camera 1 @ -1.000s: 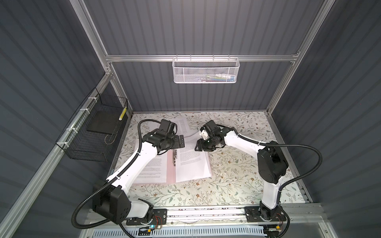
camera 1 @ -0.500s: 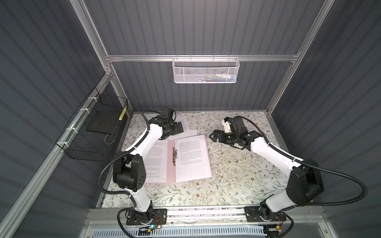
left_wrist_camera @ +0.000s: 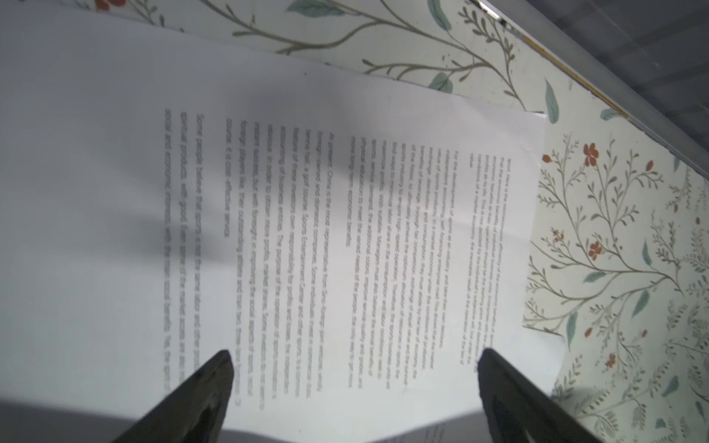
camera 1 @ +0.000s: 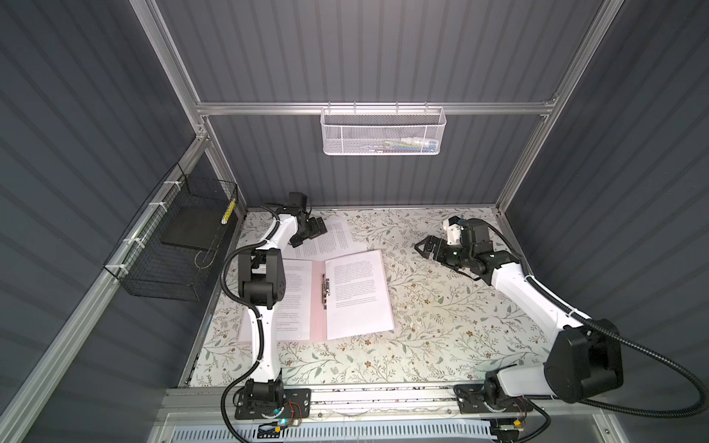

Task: Put the files into the folder
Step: 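Release the folder and move both grippers toward the far loose sheets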

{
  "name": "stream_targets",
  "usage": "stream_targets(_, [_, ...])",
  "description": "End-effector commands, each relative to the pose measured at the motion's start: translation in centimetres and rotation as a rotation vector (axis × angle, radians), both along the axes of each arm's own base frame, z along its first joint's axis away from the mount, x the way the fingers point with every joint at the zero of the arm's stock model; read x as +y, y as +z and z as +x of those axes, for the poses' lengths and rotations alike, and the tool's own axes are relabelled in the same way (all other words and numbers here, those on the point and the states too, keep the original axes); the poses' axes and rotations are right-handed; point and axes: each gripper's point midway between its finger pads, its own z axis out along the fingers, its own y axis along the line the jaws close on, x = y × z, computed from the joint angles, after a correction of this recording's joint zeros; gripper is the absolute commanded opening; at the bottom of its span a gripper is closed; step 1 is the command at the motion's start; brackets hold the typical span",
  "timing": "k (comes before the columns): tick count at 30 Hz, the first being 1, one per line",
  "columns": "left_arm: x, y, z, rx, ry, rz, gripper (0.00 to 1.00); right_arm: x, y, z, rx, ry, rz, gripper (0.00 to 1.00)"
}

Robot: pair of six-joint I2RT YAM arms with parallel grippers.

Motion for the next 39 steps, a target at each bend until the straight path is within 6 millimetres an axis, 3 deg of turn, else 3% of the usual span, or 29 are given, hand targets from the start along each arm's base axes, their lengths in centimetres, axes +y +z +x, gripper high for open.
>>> stream_targets(1, [-0.6,-0.9,-0.1,0.039,-0.069,-0.009,1.0,0.3,-0.7,-0.9,0.025,0.05,0.027,0.99])
stream_targets(11, [-2.0,-3.8,-0.1,0.088,-0.119,-0.083,1.0,-0.3,-1.1,-1.3,0.033,0.055,0.031,0.99])
stream_targets(17, [-4.1,-5.6,-1.0,0.125,-0.157,-0.174,1.0,-0.6,-1.7,-1.5,0.053,0.041,0.043,0.99])
stream_targets(26, [-11.8,-7.7,-2.6,0.181,-0.292,-0.227,1.0,-1.0,-3.1,-1.7,0.104,0.026,0.086,0.99])
stream_targets(32, [-17.3,-8.1,-3.1,0.18,-0.358,-0.285,1.0,-1.9,-3.8,-1.7,0.124,0.002,0.083,0.99])
stream_targets(39, [-22.7,-6.6,-3.2,0.144,-0.425,-0.388,1.0,-2.0,-3.7,-1.3,0.132,0.002,0.064,0.99])
